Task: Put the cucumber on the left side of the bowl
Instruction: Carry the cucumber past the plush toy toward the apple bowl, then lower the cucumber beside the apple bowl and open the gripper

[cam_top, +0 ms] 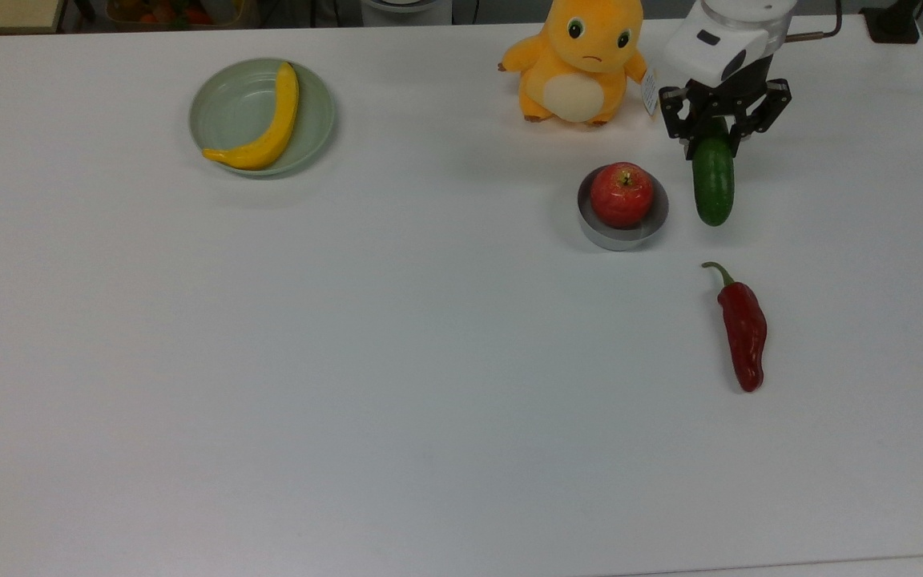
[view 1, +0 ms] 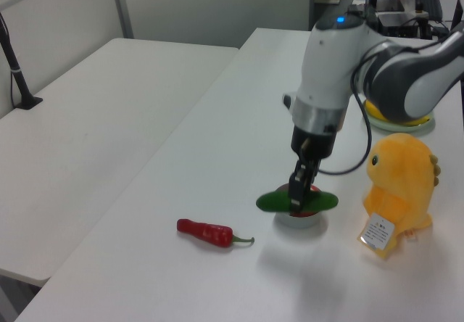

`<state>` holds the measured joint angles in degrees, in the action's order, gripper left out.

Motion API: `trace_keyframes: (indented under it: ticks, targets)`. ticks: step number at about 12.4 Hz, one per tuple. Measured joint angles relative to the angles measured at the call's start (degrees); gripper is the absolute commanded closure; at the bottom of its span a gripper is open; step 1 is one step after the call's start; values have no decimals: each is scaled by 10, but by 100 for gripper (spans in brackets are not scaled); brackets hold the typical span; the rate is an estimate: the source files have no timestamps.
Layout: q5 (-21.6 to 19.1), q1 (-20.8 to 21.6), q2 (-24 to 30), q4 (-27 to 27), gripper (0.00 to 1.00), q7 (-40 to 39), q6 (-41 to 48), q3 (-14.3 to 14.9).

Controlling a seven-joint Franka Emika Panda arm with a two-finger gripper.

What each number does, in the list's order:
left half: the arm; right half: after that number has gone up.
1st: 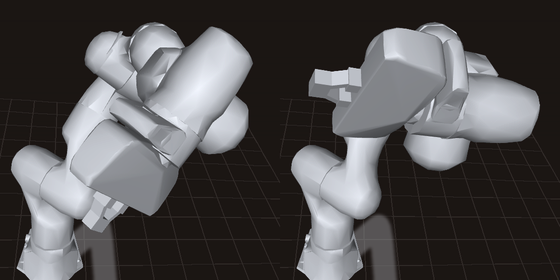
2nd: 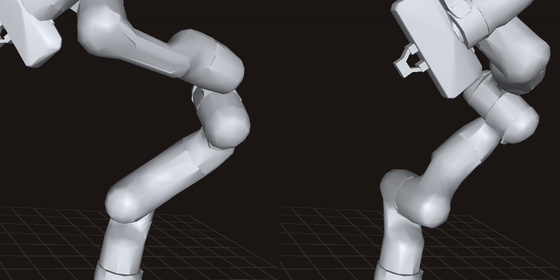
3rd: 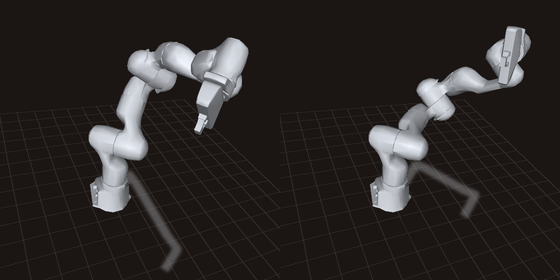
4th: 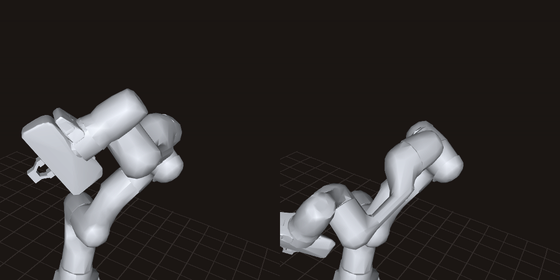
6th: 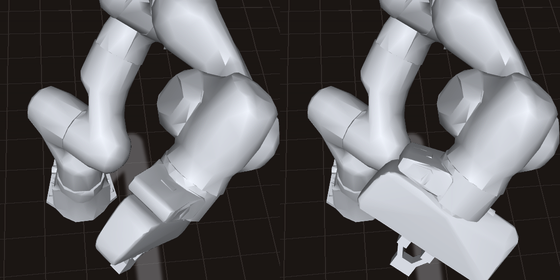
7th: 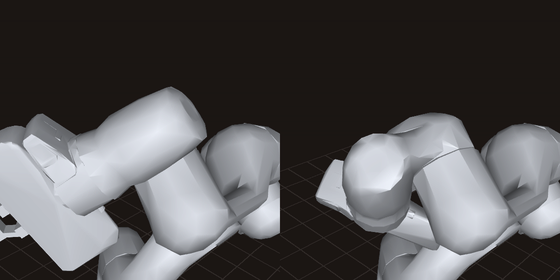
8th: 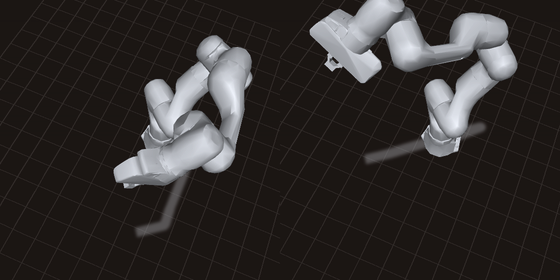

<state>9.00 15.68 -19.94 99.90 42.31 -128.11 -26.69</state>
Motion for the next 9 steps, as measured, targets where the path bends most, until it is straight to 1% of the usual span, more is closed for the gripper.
trace_keyframes:
  ticks: [2,5,6,7,8,9]
  targets:
    - [23,7,-14,0,96,2,0,0]
    - [42,7,-33,0,94,2,0,1]
    - [51,7,-39,0,90,2,0,1]
    - [58,7,-45,0,71,2,0,1]
    - [62,7,-49,0,43,2,0,1]
    - [63,7,-50,0,27,2,0,1]
